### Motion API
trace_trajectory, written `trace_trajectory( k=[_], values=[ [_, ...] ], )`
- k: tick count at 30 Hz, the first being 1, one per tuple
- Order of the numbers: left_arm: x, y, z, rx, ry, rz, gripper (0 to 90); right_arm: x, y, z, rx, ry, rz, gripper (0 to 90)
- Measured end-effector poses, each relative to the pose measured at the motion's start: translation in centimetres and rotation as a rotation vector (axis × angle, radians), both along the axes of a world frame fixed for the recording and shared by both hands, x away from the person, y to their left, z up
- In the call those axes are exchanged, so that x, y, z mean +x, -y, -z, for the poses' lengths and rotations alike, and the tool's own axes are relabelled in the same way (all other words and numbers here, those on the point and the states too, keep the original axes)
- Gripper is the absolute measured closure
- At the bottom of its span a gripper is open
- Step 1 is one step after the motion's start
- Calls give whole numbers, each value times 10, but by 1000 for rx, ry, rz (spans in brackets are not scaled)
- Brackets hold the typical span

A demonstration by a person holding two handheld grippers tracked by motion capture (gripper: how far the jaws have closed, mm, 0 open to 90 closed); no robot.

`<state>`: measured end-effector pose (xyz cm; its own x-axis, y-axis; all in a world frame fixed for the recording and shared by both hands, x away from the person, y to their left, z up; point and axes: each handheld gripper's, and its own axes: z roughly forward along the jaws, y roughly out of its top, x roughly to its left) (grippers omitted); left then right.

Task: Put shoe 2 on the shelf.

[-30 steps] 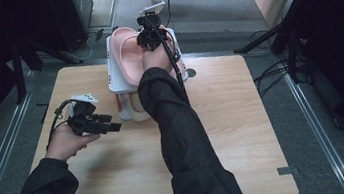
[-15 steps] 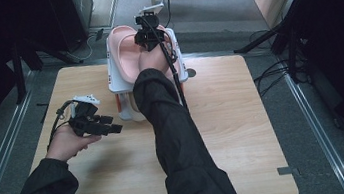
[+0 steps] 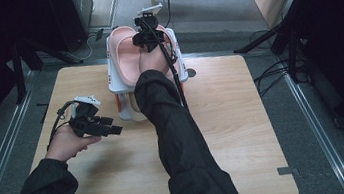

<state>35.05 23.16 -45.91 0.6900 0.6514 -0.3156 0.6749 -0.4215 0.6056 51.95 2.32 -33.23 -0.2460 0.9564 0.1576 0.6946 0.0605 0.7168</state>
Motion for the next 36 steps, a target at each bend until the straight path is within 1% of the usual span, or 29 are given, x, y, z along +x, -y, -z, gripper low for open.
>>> trace_trajectory(
  k=[3, 8, 14, 16, 25, 26, 27, 28, 30, 33, 34, 36],
  values=[
    [0, 0, 0, -1, 3, -3, 352, -1, 0, 0, 5, -3, -11, 609],
    [0, -2, 0, 4, 1, -6, 352, -4, 5, 0, 31, -1, -31, 564],
    [0, -1, -1, 9, 3, -8, 350, -9, 12, -2, 66, -20, -62, 531],
    [0, -1, -1, 11, 3, -5, 349, -11, 14, -2, 61, -17, -71, 521],
    [1, -3, -1, 10, 5, -19, 346, -20, 28, -3, 87, -25, -116, 497],
    [1, -4, -2, 9, 6, -20, 346, -21, 30, -4, 96, -28, -130, 488],
    [1, -4, -2, 9, 6, -20, 346, -21, 30, -4, 96, -28, -130, 488],
    [1, -4, -2, 16, 11, -23, 346, -24, 32, -5, 89, -31, -153, 487],
    [1, -5, -3, 12, 14, -26, 346, -27, 36, -7, 84, -28, -177, 487],
    [1, -6, -4, 16, 14, -27, 346, -31, 41, -9, 94, -33, -209, 484],
    [1, -6, -3, 15, 13, -29, 346, -32, 42, -9, 99, -42, -220, 483],
    [1, -7, -3, 14, 11, -33, 346, -35, 46, -9, 102, -39, -239, 483]
  ],
)
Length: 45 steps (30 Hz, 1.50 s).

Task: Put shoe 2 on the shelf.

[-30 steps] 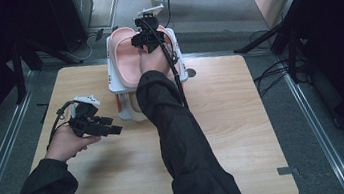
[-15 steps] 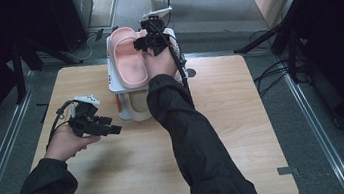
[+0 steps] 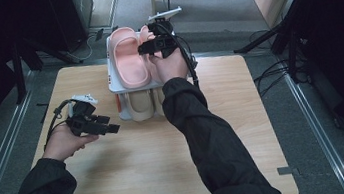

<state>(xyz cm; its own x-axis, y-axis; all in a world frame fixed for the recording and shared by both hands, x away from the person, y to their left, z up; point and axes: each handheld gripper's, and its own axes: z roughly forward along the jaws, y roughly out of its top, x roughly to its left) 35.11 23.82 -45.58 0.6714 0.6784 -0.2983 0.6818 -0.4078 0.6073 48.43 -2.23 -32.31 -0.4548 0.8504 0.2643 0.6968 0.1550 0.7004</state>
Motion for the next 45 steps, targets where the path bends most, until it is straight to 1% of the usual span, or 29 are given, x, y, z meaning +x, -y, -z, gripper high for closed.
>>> trace_trajectory(
  k=[2, 5, 7, 8, 9, 12, 13, 14, 15, 18, 21, 23, 24, 25, 29, 31, 32, 33, 34, 38, 41, 45],
  values=[
    [0, -1, 0, 5, 2, 1, 346, -4, 3, 0, 2, 3, -12, 494],
    [0, -2, -1, -2, 3, -8, 346, -7, 7, 0, 8, 0, -21, 495],
    [-1, -2, -1, 1, 3, -4, 346, -12, 13, 0, 26, -1, -37, 501],
    [-1, -2, -1, 1, 3, -6, 346, -14, 15, 0, 49, -7, -48, 505],
    [-1, -3, -1, 3, 4, -10, 346, -16, 17, -1, 62, -10, -61, 508],
    [0, -6, -1, 3, 3, -20, 346, -24, 23, -6, 51, 10, -84, 513],
    [0, -6, -1, 3, 3, -20, 346, -24, 23, -6, 51, 10, -84, 513],
    [0, -7, -1, 6, 2, -24, 345, -30, 28, -9, 37, 23, -102, 516],
    [0, -7, -1, 6, 2, -24, 345, -33, 31, -9, 35, 26, -110, 517],
    [0, -9, 0, 9, 1, -34, 346, -43, 39, -9, 45, 43, -137, 521],
    [0, -8, 0, 13, 3, -34, 345, -53, 48, -7, 65, 38, -160, 521],
    [0, -8, 0, 14, 3, -32, 345, -58, 55, -4, 77, 36, -176, 518],
    [0, -8, 0, 13, 1, -29, 346, -61, 59, -2, 78, 44, -186, 517],
    [0, -8, 0, 14, -1, -30, 346, -63, 62, -1, 72, 52, -190, 517],
    [0, -7, 0, 15, 0, -29, 346, -73, 76, 6, 71, 55, -205, 517],
    [-1, -7, 0, 14, 0, -30, 345, -79, 81, 9, 60, 59, -213, 517],
    [-1, -7, -1, 15, 4, -30, 346, -82, 84, 11, 63, 63, -219, 517],
    [-1, -7, -1, 15, 4, -30, 346, -82, 84, 11, 63, 63, -219, 517],
    [-1, -7, -1, 18, 5, -30, 346, -90, 89, 16, 74, 66, -229, 515],
    [-1, -5, -1, 14, -4, -36, 346, -107, 95, 28, 73, 74, -259, 515],
    [-2, -5, 0, 9, -18, -40, 347, -117, 97, 38, 76, 71, -294, 502],
    [-4, -5, 0, 9, -15, -46, 347, -128, 100, 53, 72, 75, -322, 495]
  ],
)
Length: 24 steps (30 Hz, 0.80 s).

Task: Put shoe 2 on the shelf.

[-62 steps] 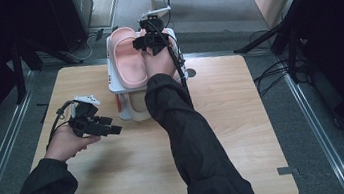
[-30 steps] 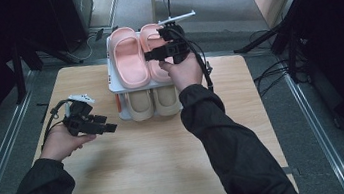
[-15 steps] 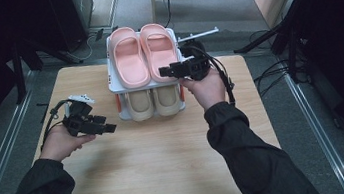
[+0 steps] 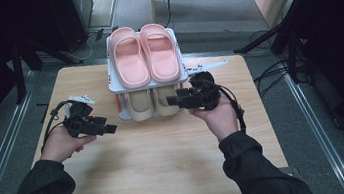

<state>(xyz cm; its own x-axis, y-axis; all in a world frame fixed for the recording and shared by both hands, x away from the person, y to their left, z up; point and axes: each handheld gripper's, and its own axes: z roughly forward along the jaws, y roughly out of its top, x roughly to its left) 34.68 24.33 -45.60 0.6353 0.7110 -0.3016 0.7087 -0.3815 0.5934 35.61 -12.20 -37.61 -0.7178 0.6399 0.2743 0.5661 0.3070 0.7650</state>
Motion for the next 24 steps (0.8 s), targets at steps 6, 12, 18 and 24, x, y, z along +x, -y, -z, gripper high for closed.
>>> trace_trajectory(
  k=[6, 12, 18, 24],
  values=[
    [-8, 2, 1, -11, 20, -3, 347, -12, 1, 17, 2, 9, -45, 494],
    [-22, 3, 4, -12, 34, -11, 346, -27, 3, 39, 22, 26, -75, 485],
    [-35, 2, 6, -12, 61, -41, 338, -35, 9, 57, 35, 33, -106, 486],
    [-49, 3, 9, -1, 71, -39, 337, -38, 13, 73, 37, 60, -147, 480]
  ],
)
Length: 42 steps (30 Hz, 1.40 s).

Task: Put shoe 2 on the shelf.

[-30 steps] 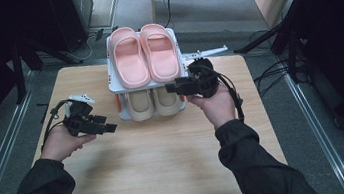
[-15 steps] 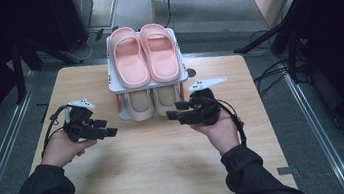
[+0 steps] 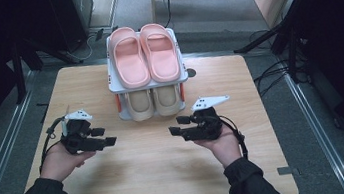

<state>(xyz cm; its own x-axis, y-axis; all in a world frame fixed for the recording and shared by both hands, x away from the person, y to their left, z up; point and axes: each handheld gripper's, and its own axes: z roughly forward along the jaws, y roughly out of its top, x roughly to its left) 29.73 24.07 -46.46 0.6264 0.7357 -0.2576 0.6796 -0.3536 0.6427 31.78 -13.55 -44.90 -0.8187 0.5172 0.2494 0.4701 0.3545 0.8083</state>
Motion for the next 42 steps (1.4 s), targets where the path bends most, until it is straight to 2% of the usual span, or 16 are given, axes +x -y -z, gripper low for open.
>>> trace_trajectory(
  k=[6, 8, 12, 17, 19, 30, 35, 42],
  values=[
    [-12, 0, 2, 7, 7, -1, 334, -3, 1, 12, -38, 25, -34, 467],
    [-16, 0, 3, 2, 29, -4, 336, -5, 3, 17, -59, 48, -55, 456],
    [-15, 1, 5, 9, 44, 10, 339, -8, 7, 27, -94, 44, -57, 456],
    [-12, 0, 9, 19, 35, 8, 338, -4, 12, 27, -69, 25, -35, 453],
    [-10, 0, 10, 14, 30, -1, 338, -4, 13, 29, -74, 20, -32, 451],
    [-8, 3, 13, 28, 12, 18, 335, -4, 12, 33, -84, -13, -26, 441],
    [-8, 7, 15, 34, 3, 39, 331, -4, 11, 35, -87, -17, -30, 441],
    [-8, 6, 16, 46, 8, 36, 324, -4, 10, 36, -91, -17, -35, 441]
  ],
)
